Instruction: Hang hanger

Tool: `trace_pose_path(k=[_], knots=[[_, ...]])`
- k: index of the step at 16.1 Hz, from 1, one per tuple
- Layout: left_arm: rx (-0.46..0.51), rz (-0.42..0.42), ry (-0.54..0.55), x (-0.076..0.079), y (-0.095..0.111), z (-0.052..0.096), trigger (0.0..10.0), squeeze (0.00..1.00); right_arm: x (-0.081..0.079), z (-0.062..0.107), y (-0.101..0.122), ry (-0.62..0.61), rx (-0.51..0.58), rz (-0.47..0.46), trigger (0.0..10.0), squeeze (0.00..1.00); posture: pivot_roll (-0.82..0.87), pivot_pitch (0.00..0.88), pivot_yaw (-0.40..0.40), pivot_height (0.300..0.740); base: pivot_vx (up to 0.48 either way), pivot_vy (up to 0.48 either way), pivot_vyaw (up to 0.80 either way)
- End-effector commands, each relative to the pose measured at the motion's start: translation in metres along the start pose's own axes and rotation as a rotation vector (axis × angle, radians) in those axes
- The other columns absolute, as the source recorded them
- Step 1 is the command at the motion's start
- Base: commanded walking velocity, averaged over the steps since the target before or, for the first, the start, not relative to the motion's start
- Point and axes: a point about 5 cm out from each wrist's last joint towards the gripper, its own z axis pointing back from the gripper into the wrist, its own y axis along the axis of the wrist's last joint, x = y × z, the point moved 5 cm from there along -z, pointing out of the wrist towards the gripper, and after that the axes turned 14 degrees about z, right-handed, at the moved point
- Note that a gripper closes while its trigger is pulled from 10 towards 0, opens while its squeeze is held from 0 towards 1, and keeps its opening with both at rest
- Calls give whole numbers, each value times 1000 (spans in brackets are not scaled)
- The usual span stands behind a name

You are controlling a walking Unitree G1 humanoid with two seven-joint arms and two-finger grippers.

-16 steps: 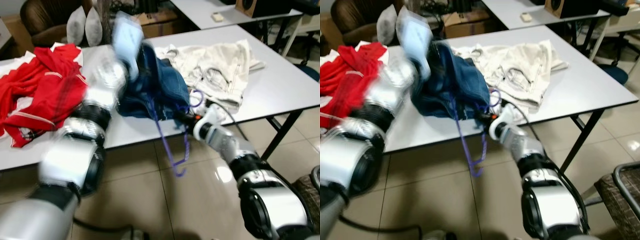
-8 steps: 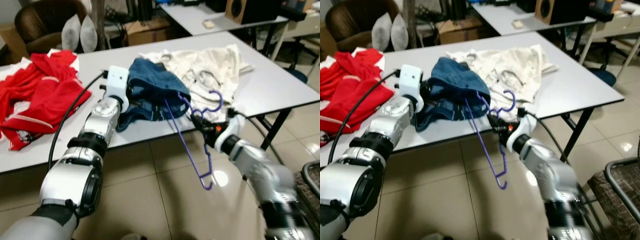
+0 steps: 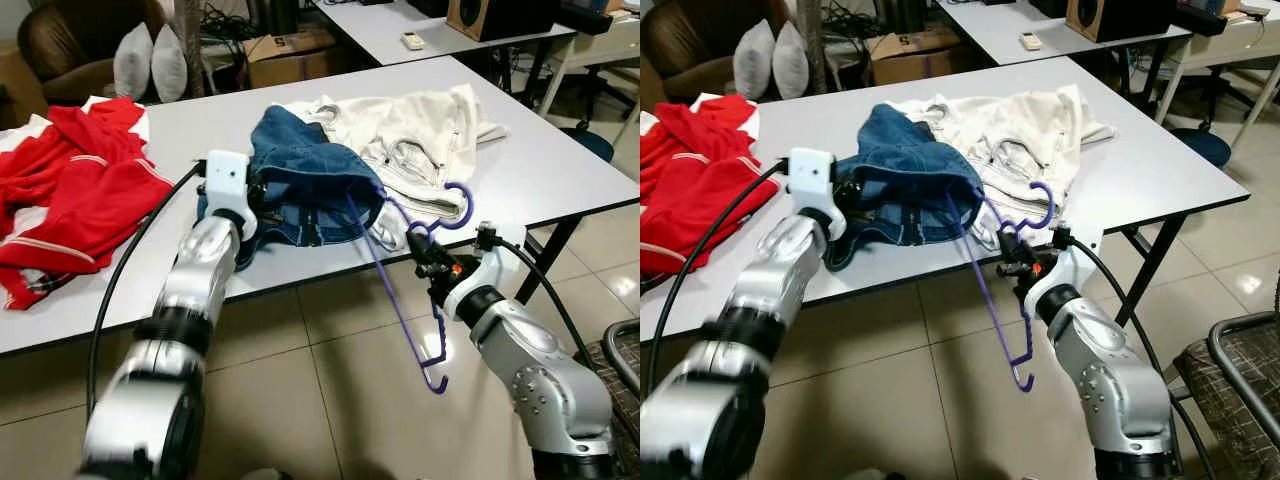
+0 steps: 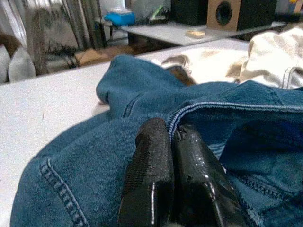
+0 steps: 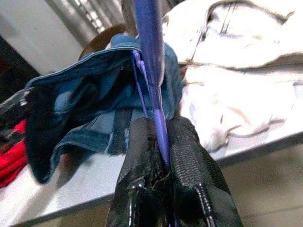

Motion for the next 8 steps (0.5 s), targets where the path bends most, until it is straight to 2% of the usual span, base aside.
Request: trace_pose_path(k=[1, 2, 3, 5, 8], knots=[[46, -17, 1, 0, 10, 2, 10000, 0, 3, 1, 1, -32, 13, 14, 10000, 0, -166, 0, 91, 740, 0, 0, 0], [49, -12, 1, 1, 6, 8, 10000, 0, 6, 2, -1, -82, 23, -13, 10000, 0, -166, 0, 91, 740, 300, 0, 0], [48, -11, 2, 2, 6, 9, 10000, 0, 6, 2, -1, -89, 25, -17, 10000, 0, -166, 0, 91, 740, 349, 0, 788], [25, -9, -6, 6, -1, 14, 10000, 0, 3, 1, 3, -69, 44, 37, 10000, 0, -165, 0, 89, 740, 366, 0, 794], [20, 7, 15, 1, -1, 17, 10000, 0, 1, 1, 0, -47, 30, 63, 10000, 0, -164, 0, 81, 740, 370, 0, 792]])
